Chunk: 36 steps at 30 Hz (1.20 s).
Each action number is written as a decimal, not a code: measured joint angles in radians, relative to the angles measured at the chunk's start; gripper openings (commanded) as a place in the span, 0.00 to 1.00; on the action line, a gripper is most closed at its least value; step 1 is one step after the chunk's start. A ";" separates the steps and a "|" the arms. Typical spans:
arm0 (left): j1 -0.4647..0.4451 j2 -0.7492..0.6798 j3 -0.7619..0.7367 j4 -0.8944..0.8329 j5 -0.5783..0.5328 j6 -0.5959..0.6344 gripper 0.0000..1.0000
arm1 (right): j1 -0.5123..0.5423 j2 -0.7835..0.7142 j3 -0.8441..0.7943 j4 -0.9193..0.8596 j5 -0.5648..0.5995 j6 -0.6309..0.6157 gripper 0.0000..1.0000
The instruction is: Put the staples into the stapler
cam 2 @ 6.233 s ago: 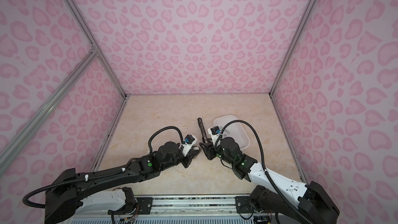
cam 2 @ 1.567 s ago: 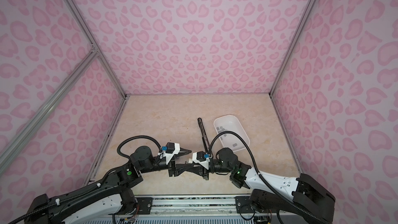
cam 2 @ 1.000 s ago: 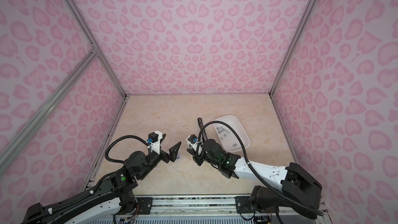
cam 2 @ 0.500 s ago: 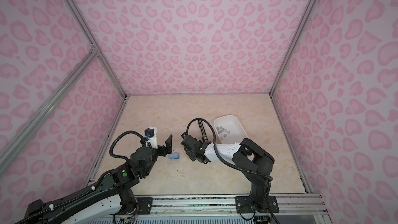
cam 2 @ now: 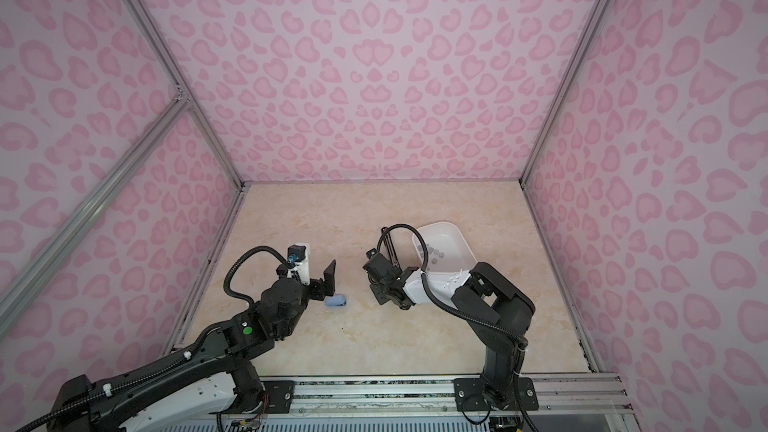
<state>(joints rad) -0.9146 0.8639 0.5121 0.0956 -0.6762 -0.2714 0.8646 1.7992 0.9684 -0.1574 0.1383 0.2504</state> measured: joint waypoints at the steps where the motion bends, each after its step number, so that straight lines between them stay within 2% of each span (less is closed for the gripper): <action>1: 0.000 0.005 0.003 -0.002 0.001 0.000 0.92 | 0.000 0.001 0.000 0.000 0.000 0.001 0.31; 5: 0.000 0.024 0.020 -0.016 0.016 0.004 0.88 | 0.001 0.002 0.000 -0.002 -0.004 0.010 0.42; 8: 0.000 0.035 0.037 -0.042 0.032 0.013 0.84 | 0.007 -0.006 -0.005 -0.006 -0.005 0.011 0.46; 16: 0.000 0.000 0.059 -0.154 0.036 0.018 0.84 | 0.014 -0.025 -0.031 -0.015 -0.005 0.031 0.46; 26: 0.000 -0.142 -0.072 -0.227 0.014 0.015 0.92 | 0.015 -0.049 -0.056 -0.007 -0.044 0.061 0.45; 27: 0.000 -0.137 -0.084 -0.227 0.014 0.026 0.93 | 0.016 -0.057 -0.063 -0.013 -0.057 0.063 0.45; 29: 0.000 -0.112 -0.102 -0.212 0.024 0.061 0.84 | 0.017 -0.076 -0.081 -0.018 -0.061 0.071 0.45; 32: 0.000 -0.044 -0.100 -0.197 0.061 0.126 0.77 | 0.017 -0.100 -0.101 -0.021 -0.073 0.079 0.45; 36: 0.000 0.060 -0.061 -0.188 0.140 0.191 0.78 | 0.017 -0.105 -0.103 -0.021 -0.087 0.082 0.45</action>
<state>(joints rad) -0.9146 0.9241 0.4511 -0.0921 -0.5358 -0.0803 0.8814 1.6939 0.8658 -0.1780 0.0513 0.3321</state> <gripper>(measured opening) 0.774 0.454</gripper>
